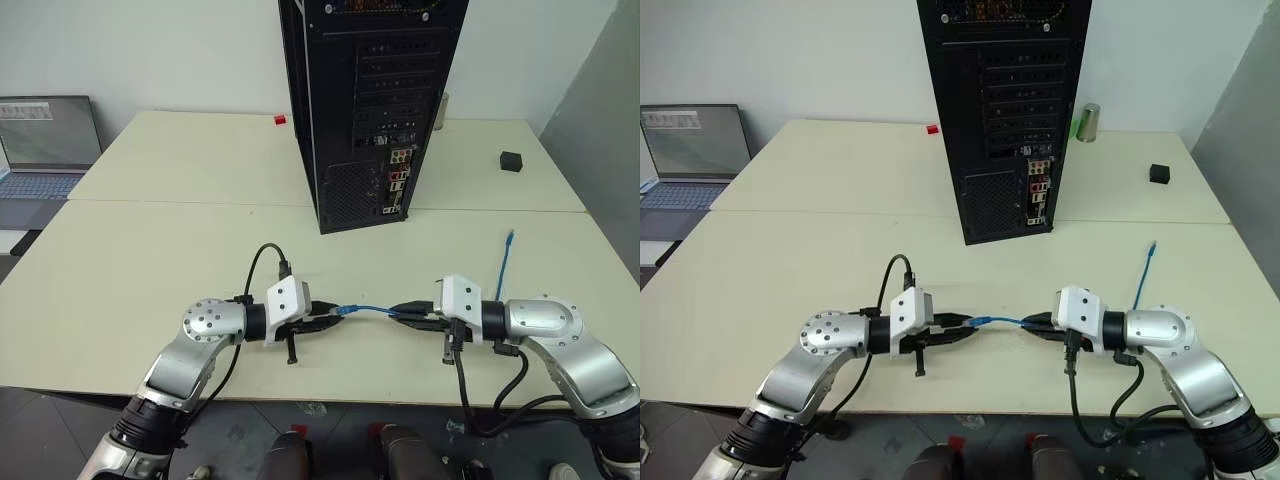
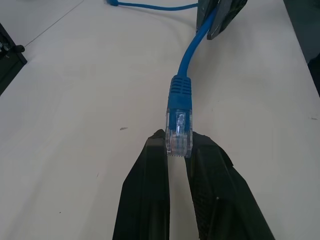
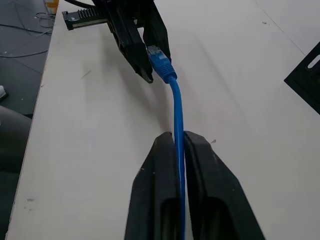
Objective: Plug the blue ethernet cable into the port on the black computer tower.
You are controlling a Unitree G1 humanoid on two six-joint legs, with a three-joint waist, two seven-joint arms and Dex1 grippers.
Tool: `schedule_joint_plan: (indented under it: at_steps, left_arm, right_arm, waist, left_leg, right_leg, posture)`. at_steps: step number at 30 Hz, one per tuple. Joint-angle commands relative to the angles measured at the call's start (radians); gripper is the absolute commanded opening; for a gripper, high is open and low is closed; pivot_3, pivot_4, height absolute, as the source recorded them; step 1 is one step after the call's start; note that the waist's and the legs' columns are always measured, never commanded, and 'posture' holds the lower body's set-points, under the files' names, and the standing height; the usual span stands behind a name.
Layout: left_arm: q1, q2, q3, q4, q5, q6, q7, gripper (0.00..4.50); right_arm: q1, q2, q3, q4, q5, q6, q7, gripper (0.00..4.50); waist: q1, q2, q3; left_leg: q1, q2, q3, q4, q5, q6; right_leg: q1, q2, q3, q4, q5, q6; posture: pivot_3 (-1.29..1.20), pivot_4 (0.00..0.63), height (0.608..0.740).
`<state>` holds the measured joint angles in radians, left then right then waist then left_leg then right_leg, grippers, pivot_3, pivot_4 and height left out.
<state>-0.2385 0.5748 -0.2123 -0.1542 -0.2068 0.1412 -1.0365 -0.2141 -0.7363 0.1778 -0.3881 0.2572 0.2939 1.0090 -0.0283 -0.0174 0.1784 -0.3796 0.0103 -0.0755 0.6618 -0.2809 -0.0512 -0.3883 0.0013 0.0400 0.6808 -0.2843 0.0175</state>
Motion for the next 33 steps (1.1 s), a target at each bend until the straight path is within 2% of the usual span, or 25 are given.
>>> schedule_joint_plan:
  at_steps: [1,6,8,11,12,15,20,26,33]
  left_arm:
    - [0.022,0.017,-0.01,-0.031,0.031,-0.069,-0.004,0.27]
    - [0.059,0.022,-0.022,-0.047,0.099,-0.206,0.025,0.26]
    - [0.077,0.018,-0.026,-0.041,0.171,-0.331,0.07,0.26]
    - [0.093,0.008,-0.024,-0.023,0.233,-0.452,0.124,0.26]
    - [0.105,-0.003,-0.008,-0.001,0.291,-0.568,0.192,0.26]
    - [0.113,-0.009,0.032,0.065,0.463,-0.863,0.367,0.26]
    - [0.074,-0.018,0.077,0.137,0.619,-1.077,0.556,0.26]
    - [0.051,-0.02,0.092,0.164,0.706,-1.1,0.665,0.26]
    - [0.05,-0.008,0.097,0.15,0.748,-1.074,0.726,0.26]
  right_arm:
    - [-0.026,-0.038,-0.029,-0.02,0.03,0.01,0.049,1.37]
    - [-0.038,-0.107,-0.118,-0.022,0.188,0.165,0.112,2.56]
    - [-0.038,-0.094,-0.164,-0.043,0.301,0.275,0.093,3.06]
    - [-0.046,-0.071,-0.188,-0.065,0.365,0.348,0.054,3.78]
    - [-0.056,-0.026,-0.19,-0.068,0.402,0.381,0.012,4.08]
    - [-0.082,0.052,-0.175,-0.069,0.448,0.434,-0.057,4.08]
    - [-0.132,0.095,-0.12,-0.05,0.428,0.458,-0.077,4.08]
    - [-0.167,0.14,-0.094,-0.041,0.47,0.502,-0.08,4.08]
    - [-0.176,0.195,-0.053,-0.049,0.443,0.497,-0.116,4.08]
  waist:
    - [0.0,0.0,0.0]
    - [0.001,0.0,0.0]
    - [0.001,0.0,0.0]
    - [0.001,0.0,0.0]
    - [0.001,0.0,0.0]
    - [-0.002,0.0,0.0]
    - [0.003,0.0,0.0]
    - [0.003,0.0,0.0]
    - [0.001,0.0,0.0]
  left_leg:
    - [0.0,0.0,0.0,0.0,0.0,0.0]
    - [0.0,0.0,-0.001,0.0,0.0,0.0]
    - [0.0,0.0,-0.001,0.0,0.0,0.0]
    - [0.0,0.001,-0.002,0.0,0.0,0.0]
    - [0.0,0.0,-0.002,0.0,0.0,0.0]
    - [0.0,0.001,-0.001,0.0,0.0,0.0]
    - [0.0,0.0,-0.002,0.0,0.0,0.0]
    - [0.0,-0.001,-0.001,0.0,0.0,0.0]
    - [0.0,0.0,-0.002,0.0,0.0,0.0]
  right_leg:
    - [0.0,0.0,0.0,0.0,0.0,0.0]
    - [0.0,0.0,0.0,0.0,0.0,0.0]
    - [0.0,-0.001,0.0,0.0,0.0,0.0]
    - [0.0,-0.001,0.0,0.0,0.0,0.0]
    - [0.0,-0.001,0.0,0.0,0.0,0.0]
    - [0.0,-0.001,0.001,0.0,0.0,0.0]
    - [0.0,-0.002,0.001,0.0,0.0,0.0]
    - [0.0,-0.002,0.0,0.0,0.0,0.0]
    - [0.0,-0.002,-0.001,0.0,0.0,0.0]
  posture:
    - [0.0,0.15,0.74]
    - [0.0,0.15,0.74]
    - [0.0,0.15,0.74]
    - [0.0,0.15,0.74]
    - [0.0,0.15,0.74]
    - [0.0,0.15,0.74]
    - [0.0,0.15,0.74]
    - [0.0,0.15,0.74]
    - [0.0,0.15,0.74]
